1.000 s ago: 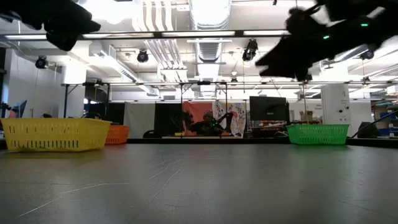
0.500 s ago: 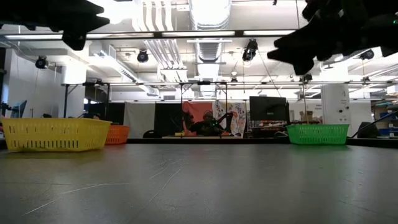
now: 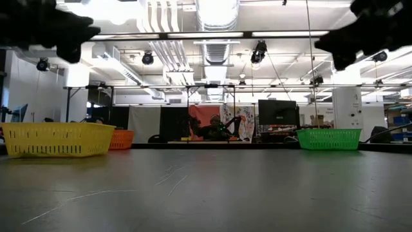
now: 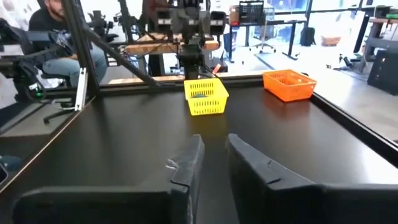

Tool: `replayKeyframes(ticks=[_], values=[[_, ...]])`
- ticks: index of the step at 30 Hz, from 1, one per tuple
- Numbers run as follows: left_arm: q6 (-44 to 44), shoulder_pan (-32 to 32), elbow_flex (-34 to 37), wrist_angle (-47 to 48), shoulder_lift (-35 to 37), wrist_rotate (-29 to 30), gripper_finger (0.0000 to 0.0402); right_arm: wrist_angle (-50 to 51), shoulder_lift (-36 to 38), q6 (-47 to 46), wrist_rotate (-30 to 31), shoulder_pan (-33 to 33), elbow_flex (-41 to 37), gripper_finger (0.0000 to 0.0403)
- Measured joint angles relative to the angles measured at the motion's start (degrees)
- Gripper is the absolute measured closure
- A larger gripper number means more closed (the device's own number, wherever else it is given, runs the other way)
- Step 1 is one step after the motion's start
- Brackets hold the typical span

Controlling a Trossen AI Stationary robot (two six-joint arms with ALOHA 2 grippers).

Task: Sort rubber bands into baskets
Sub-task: Return to Home Position

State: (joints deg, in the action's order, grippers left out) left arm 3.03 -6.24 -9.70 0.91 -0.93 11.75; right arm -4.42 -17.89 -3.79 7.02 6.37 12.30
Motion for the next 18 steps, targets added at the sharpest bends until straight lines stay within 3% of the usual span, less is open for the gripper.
replayKeyframes(ticks=[8, 12, 16, 18], values=[[3.6, 0.4, 9.1, -9.0, 0.9, -3.4, 0.0286, 5.0, 17.4, 1.8, -0.2, 0.1, -8.1, 0.0365], [3.9, 1.2, 9.1, -9.7, 1.0, -3.6, 0.0286, 5.4, 17.0, 3.1, 0.2, 0.1, -10.0, 0.0372], [4.2, 1.3, 9.1, -11.7, 0.9, -4.6, 0.0286, 2.7, 17.6, 4.9, 5.3, -0.1, -11.2, 0.0376], [4.3, 1.4, 9.1, -11.7, 1.0, -6.4, 0.0286, 2.0, 17.8, 3.5, 2.4, -0.1, -11.6, 0.0376]])
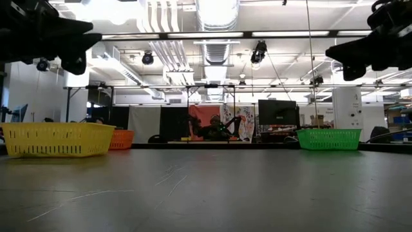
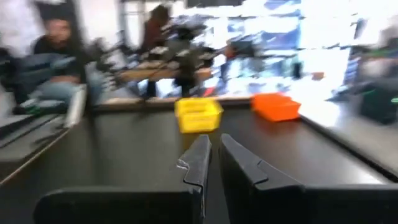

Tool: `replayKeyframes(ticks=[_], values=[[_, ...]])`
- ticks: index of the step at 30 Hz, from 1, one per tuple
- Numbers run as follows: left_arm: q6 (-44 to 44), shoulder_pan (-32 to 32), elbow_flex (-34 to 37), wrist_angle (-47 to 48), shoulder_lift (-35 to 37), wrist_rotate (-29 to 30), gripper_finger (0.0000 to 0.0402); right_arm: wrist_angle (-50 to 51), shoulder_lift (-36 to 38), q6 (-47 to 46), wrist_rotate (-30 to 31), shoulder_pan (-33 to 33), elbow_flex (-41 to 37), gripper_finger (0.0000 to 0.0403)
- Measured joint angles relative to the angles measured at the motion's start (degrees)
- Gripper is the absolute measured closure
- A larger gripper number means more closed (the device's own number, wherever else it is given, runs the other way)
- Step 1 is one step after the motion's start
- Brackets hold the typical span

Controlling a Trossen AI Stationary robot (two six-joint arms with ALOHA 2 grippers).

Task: Sort rubber bands into baskets
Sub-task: Return to Home Position

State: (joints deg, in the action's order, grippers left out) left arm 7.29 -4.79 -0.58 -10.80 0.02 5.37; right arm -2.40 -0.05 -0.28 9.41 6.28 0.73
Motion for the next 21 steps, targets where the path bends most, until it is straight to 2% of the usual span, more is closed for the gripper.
replayKeyframes(ticks=[4, 8, 14, 21], values=[[0.7, 2.3, 0.0, 1.7, 0.0, 0.0, 0.0286, 0.9, -0.8, -3.2, -4.3, 0.1, 0.0, 0.0376], [2.1, 5.3, 0.0, 3.5, 0.0, -2.0, 0.0286, 0.9, -0.5, -2.5, -3.8, 0.1, 0.0, 0.0376], [2.4, 5.7, 0.0, 5.3, 0.0, -3.3, 0.0286, 0.9, -0.8, -2.4, -3.9, 0.1, 0.0, 0.0376], [-1.8, 5.7, 0.0, 6.6, -1.2, -3.0, 0.0286, 0.9, -1.6, -2.9, -3.8, 0.1, -0.1, 0.0376]])
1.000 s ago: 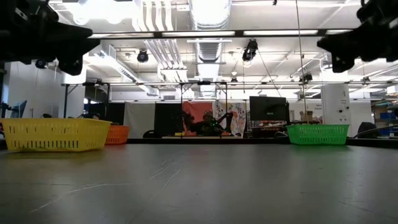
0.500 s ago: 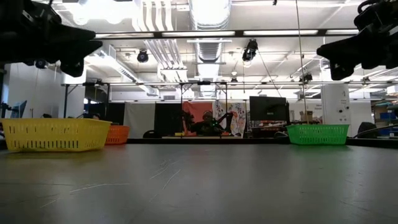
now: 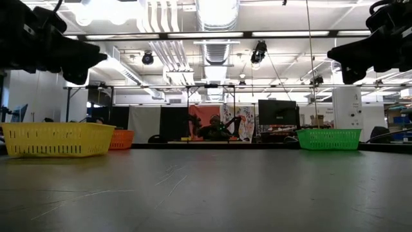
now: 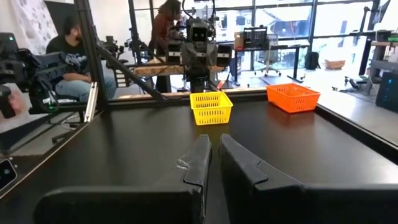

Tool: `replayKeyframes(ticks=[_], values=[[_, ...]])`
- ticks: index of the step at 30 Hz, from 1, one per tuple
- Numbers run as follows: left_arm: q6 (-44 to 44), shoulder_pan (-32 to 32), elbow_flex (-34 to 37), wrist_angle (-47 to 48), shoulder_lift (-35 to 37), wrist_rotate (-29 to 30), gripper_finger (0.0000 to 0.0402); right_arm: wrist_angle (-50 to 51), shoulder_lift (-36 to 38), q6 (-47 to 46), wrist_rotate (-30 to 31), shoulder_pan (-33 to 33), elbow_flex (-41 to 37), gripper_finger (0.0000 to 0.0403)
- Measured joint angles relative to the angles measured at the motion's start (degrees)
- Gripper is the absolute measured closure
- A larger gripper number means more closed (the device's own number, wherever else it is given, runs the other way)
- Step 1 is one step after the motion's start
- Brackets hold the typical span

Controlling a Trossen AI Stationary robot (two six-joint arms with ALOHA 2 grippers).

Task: Sort rubber bands into baskets
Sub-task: Return to Home Position

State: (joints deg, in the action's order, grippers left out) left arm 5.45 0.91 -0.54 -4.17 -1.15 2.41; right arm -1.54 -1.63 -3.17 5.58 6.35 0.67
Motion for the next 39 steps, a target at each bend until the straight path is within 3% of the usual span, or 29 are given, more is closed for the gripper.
replayKeyframes(ticks=[39], values=[[-0.2, 0.0, -1.6, 0.8, -5.2, 0.0, 0.0286, -0.3, 0.0, -0.2, 0.2, 0.0, -0.1, 0.0376]])
